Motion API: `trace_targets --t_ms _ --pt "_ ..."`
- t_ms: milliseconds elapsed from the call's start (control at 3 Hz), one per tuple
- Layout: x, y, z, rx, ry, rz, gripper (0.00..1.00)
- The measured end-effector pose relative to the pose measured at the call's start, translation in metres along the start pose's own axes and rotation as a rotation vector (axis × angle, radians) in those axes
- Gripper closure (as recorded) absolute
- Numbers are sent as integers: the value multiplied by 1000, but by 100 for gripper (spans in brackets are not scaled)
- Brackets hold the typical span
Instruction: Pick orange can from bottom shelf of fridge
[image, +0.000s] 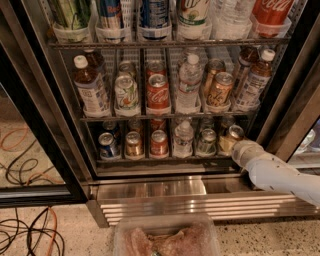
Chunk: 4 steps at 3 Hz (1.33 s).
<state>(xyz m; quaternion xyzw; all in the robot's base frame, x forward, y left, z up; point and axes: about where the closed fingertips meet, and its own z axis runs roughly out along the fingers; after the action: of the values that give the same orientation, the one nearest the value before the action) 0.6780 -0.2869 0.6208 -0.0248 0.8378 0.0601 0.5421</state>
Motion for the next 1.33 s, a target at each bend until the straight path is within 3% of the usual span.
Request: trace_targets --t_ms 1333 --pt "-2 3 -6 -20 45 8 100"
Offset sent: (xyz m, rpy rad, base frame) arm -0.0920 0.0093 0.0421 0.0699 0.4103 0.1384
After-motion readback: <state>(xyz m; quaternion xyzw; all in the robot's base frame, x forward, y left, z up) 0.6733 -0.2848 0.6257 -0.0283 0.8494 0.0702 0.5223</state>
